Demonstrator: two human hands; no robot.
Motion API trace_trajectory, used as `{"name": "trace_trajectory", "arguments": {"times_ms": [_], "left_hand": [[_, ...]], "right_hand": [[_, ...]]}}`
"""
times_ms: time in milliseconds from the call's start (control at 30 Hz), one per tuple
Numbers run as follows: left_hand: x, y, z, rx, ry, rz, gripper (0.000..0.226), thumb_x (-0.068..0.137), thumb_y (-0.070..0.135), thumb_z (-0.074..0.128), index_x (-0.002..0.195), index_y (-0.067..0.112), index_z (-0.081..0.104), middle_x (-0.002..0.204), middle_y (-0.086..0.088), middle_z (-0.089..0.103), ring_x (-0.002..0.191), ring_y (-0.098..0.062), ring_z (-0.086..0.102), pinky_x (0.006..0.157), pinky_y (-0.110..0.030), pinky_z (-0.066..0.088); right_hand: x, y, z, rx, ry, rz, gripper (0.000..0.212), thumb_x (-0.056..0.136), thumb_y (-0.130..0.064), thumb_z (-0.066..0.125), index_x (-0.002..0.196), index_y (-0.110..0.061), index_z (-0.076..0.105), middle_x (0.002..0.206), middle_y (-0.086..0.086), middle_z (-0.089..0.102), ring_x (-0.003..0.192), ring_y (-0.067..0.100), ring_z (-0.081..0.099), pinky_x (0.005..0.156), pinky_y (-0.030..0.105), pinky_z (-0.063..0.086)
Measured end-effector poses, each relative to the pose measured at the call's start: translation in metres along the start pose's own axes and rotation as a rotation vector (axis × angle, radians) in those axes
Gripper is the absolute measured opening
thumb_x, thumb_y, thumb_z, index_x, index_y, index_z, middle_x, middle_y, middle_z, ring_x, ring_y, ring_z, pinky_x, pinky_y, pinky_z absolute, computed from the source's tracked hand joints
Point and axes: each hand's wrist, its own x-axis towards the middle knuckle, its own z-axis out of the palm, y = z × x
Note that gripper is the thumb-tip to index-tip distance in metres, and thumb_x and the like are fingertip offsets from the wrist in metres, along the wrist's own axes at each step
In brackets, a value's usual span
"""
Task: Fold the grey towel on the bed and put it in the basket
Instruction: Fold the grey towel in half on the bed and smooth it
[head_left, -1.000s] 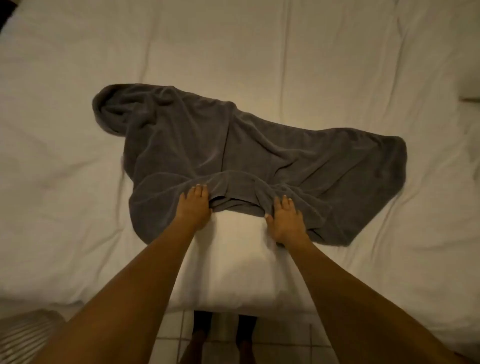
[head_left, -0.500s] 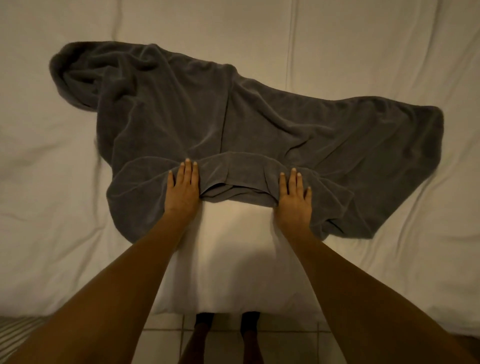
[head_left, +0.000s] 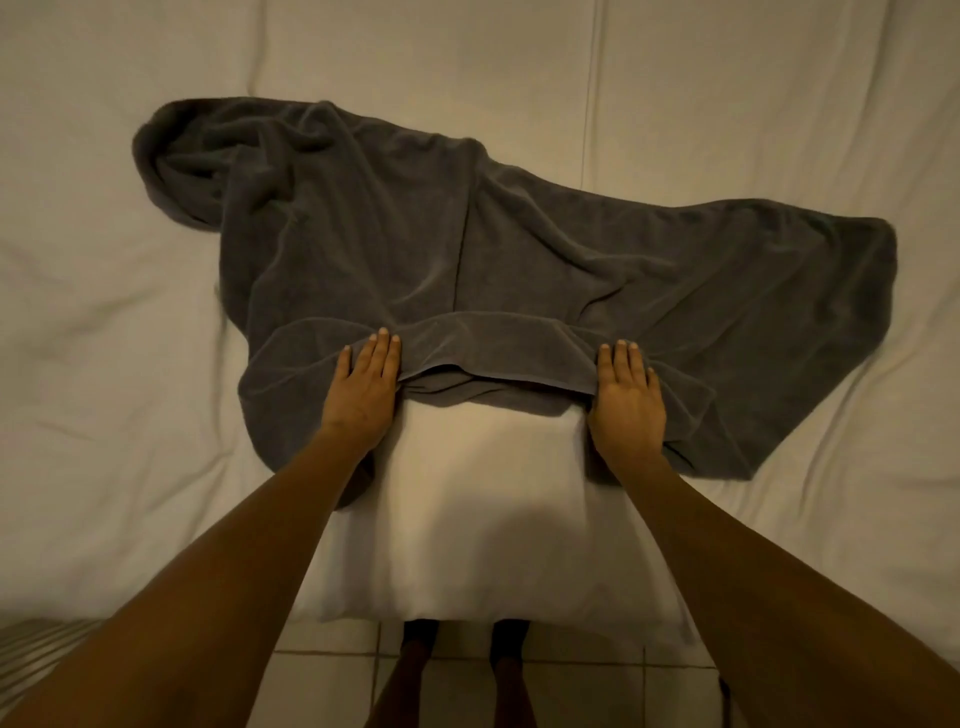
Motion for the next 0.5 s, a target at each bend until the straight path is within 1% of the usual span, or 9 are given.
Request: {"name": "trace_trajectory", "arguments": {"times_ms": [100, 200, 333, 433, 500], "left_hand": [[0.002, 0.003, 0.005, -0.035, -0.019, 0.009, 0.058, 0.102, 0.024, 0.019, 0.151, 0.007, -0.007, 0.161, -0.013, -0.005, 0.150, -0.024, -0.002, 0.121, -0.044, -0.002], [0.004, 0.007, 0.012, -0.062, 0.011, -0.004, 0.058, 0.102, 0.025, 0.021, 0.152, 0.007, -0.003, 0.161, -0.014, -0.001, 0.150, -0.026, 0.001, 0.121, -0.045, 0.000], [0.007, 0.009, 0.017, 0.028, 0.059, -0.026, 0.060, 0.102, 0.022, 0.027, 0.151, 0.005, -0.003, 0.160, -0.017, 0.000, 0.149, -0.029, 0.003, 0.120, -0.049, 0.002], [0.008, 0.014, 0.017, 0.066, 0.064, -0.039, 0.059, 0.103, 0.021, 0.027, 0.151, 0.003, -0.003, 0.160, -0.018, 0.001, 0.149, -0.030, 0.004, 0.119, -0.051, 0.004], [0.008, 0.016, 0.015, 0.036, 0.083, -0.041, 0.057, 0.103, 0.021, 0.025, 0.151, 0.003, 0.001, 0.160, -0.018, 0.005, 0.149, -0.030, 0.007, 0.119, -0.052, 0.003]], "right_hand": [[-0.001, 0.005, -0.002, 0.051, 0.024, 0.044, 0.060, 0.097, -0.019, 0.039, 0.150, -0.009, 0.013, 0.158, 0.014, 0.014, 0.146, 0.027, 0.008, 0.117, 0.043, 0.012], [-0.005, 0.011, 0.000, 0.100, 0.049, 0.096, 0.060, 0.095, -0.018, 0.041, 0.149, -0.006, 0.016, 0.156, 0.017, 0.017, 0.146, 0.030, 0.011, 0.117, 0.044, 0.015], [-0.007, 0.021, 0.007, 0.119, 0.073, 0.131, 0.059, 0.095, -0.016, 0.042, 0.148, -0.005, 0.019, 0.156, 0.017, 0.020, 0.145, 0.030, 0.012, 0.117, 0.045, 0.017], [-0.009, 0.028, 0.012, 0.119, 0.088, 0.126, 0.058, 0.095, -0.013, 0.041, 0.148, -0.004, 0.019, 0.155, 0.018, 0.021, 0.145, 0.031, 0.014, 0.117, 0.045, 0.018], [-0.011, 0.030, 0.014, 0.100, 0.079, 0.101, 0.058, 0.096, -0.015, 0.040, 0.148, -0.005, 0.018, 0.156, 0.018, 0.020, 0.145, 0.030, 0.013, 0.117, 0.044, 0.016]]}}
